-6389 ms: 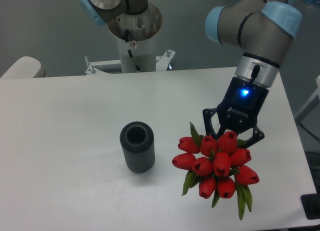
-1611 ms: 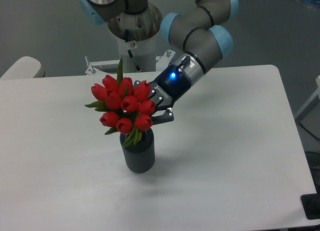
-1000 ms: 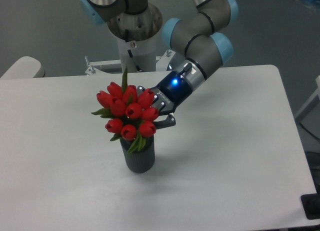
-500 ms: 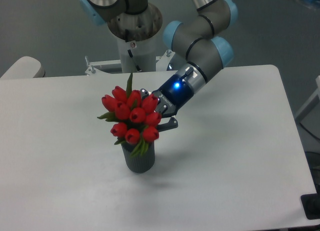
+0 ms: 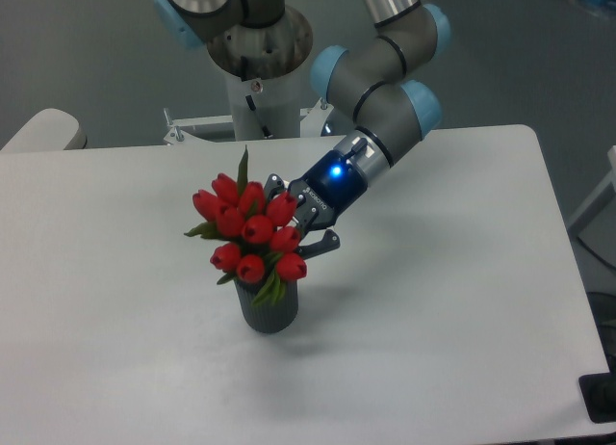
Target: Insert the flowers into the vase
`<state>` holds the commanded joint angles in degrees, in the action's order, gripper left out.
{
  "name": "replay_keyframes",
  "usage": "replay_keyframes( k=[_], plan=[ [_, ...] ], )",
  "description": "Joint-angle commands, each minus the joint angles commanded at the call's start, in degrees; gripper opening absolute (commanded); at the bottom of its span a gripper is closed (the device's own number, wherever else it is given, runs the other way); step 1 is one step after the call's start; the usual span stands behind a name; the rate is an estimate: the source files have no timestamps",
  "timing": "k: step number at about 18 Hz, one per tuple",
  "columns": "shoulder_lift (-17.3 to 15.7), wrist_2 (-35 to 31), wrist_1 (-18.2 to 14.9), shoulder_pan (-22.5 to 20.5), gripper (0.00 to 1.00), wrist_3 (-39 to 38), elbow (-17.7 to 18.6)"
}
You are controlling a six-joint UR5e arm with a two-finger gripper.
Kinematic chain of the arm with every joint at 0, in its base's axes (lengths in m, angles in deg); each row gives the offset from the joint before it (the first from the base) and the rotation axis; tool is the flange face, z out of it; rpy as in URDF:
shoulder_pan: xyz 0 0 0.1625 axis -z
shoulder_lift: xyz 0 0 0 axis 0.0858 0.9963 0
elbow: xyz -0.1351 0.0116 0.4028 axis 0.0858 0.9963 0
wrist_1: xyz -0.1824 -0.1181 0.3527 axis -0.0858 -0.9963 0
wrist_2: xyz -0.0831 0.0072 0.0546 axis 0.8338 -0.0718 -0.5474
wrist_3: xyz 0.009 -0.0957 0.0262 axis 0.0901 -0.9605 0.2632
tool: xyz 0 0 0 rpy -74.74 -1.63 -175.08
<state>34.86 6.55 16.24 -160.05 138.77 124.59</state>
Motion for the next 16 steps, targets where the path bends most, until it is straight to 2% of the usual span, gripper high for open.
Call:
replay_keyframes(
  k=[2,4,16],
  plan=[
    [0.00,0.00,0.00,-0.26,0.92,-0.17,0.00],
    [-0.09,0.00,0.00,-0.35,0.99,0.00,0.09],
    [-0.70,-2.46,0.09,-1.32,1.00,4.56,0.09]
  ],
)
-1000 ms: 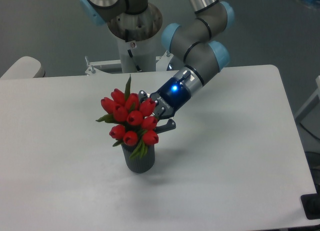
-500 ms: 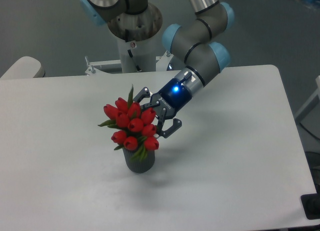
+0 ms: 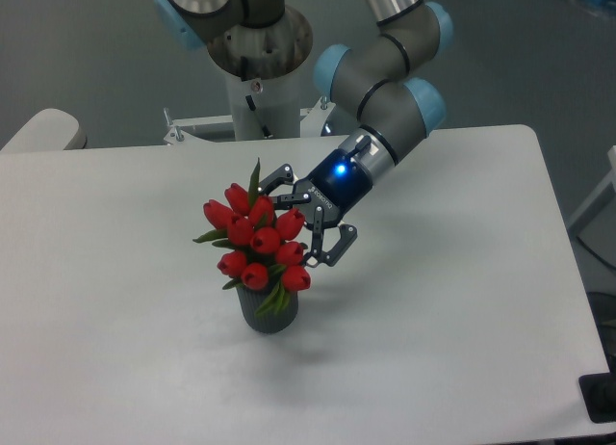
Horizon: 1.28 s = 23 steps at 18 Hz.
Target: Insert the flowers into the vase
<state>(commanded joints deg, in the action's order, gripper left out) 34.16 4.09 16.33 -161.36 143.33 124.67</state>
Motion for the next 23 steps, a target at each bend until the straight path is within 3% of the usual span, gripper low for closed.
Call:
replay_keyframes(
  k=[9,13,19,23],
  plan=[
    [-0.96,-2.20,0.00,-2.72,1.00,2.56,-0.88],
    [-3.69,-13.16,-0.09,-7.11,1.00,2.47,-1.66],
    [-2.82,-26.52,-0.61,-7.56,1.00,1.50,-13.34],
    [0.08,-35.05,-2.36,-7.73,1.00,1.59,-21.60]
  ],
)
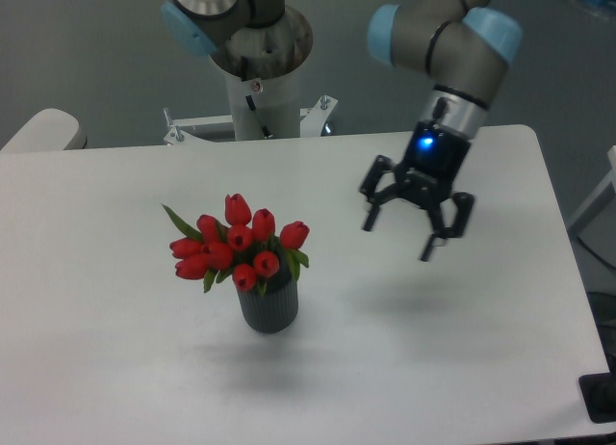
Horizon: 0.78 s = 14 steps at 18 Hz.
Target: Insert the flowers into the vase
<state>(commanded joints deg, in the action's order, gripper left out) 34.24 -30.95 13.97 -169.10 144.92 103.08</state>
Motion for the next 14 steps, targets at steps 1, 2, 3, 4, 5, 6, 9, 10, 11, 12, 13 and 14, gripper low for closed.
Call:
replay_keyframes(
  k=[1,2,3,4,5,6,9,10,11,12,13,14],
  plan=[
    [0.79,-2.63,-1.05,0.09,1.00,0.09,-2.55],
    [1.58,-5.79,-2.28,0.52,1.00,0.09,-5.36],
    [2.63,-8.96,-3.95,0.70,1.00,0.17,-8.34],
    [3.69,-11.51,-5.79,1.23,1.00,0.26,-10.72],
    [4.48,-13.63,-7.38,2.10,1.00,0.70,-13.09],
    [5.19,-15.65,-8.78,2.72,1.00,0.88,-15.29],
    [7.12,-21.89,-12.48,4.91,1.00,1.05,-20.92],
    [7.74,-23.39,-13.62,5.70,1.00,1.05,-22.68],
    [8.18,-24.88,-14.68,6.50,1.00,1.05,-24.00],
    [8.70,-26.29,-15.21,7.46,1.00,1.05,-25.24],
    [9.32,-27.96,-15.39,8.43,1.00,1.05,-26.38],
    [9.76,-29.80,-15.48,9.31,1.00,1.05,-27.09]
  ],
)
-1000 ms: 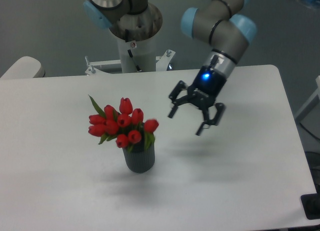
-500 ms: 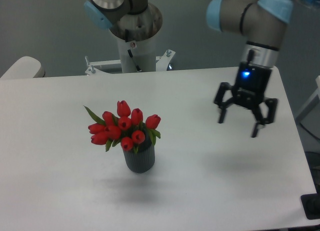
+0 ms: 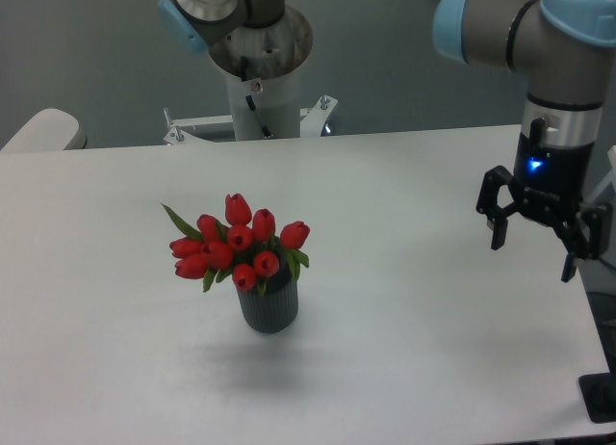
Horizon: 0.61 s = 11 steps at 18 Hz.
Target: Insert the flowers into the vase
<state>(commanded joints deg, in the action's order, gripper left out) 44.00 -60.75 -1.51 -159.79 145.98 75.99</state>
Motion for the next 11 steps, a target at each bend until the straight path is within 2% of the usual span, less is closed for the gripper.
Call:
replay_keyframes(
  k=[2,11],
  plan=[
    [0.44,-3.08,-0.18,1.76,1.00,0.00,-0.62],
    [0.36,-4.06,-0.35,2.03,1.00,3.78,-0.71]
  ],
)
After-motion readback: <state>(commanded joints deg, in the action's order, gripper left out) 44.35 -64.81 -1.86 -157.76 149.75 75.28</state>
